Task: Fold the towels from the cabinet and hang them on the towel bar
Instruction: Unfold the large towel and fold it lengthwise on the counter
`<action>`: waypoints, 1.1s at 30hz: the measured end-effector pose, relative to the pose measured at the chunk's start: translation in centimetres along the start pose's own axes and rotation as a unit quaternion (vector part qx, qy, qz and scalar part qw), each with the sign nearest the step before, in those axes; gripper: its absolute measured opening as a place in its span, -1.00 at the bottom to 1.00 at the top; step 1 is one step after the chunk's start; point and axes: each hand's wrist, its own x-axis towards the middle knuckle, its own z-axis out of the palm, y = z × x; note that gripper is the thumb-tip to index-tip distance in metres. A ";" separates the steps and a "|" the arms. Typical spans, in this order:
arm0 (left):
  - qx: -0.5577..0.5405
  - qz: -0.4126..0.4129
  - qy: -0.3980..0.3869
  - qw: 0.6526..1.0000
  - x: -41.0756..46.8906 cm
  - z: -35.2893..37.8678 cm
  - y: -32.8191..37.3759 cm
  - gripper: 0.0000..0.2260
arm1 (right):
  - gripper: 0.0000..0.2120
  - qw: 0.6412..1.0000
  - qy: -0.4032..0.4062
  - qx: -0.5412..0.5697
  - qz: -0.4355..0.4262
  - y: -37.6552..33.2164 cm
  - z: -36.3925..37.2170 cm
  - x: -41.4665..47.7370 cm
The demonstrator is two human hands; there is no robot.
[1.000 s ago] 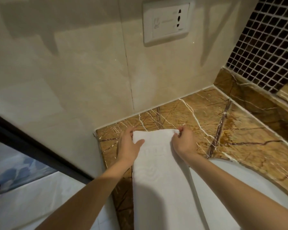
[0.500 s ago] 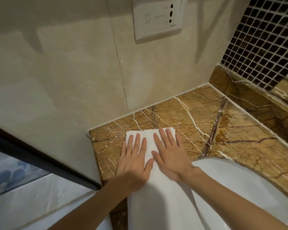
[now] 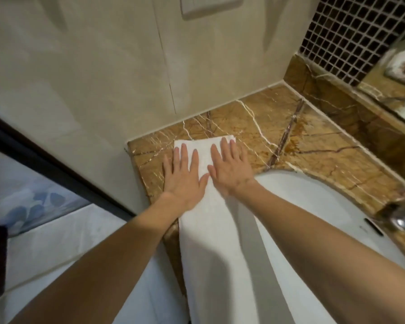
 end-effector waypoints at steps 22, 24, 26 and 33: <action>-0.026 0.095 -0.063 0.993 -26.7 3.2 6.4 -0.43 | -0.41 0.939 -0.064 0.331 0.060 0.3 8.6 -29.5; -0.044 0.096 -0.075 0.992 -28.7 3.4 6.8 -0.43 | -0.40 0.937 -0.066 0.332 0.082 0.1 8.7 -31.3; -0.066 0.096 -0.082 0.990 -30.4 3.7 7.1 -0.44 | -0.41 0.936 -0.067 0.330 0.104 -0.1 8.8 -32.9; -0.272 0.037 -0.095 0.957 -34.9 2.5 8.3 -0.47 | -0.67 0.933 -0.015 0.323 0.158 -0.6 7.7 -38.1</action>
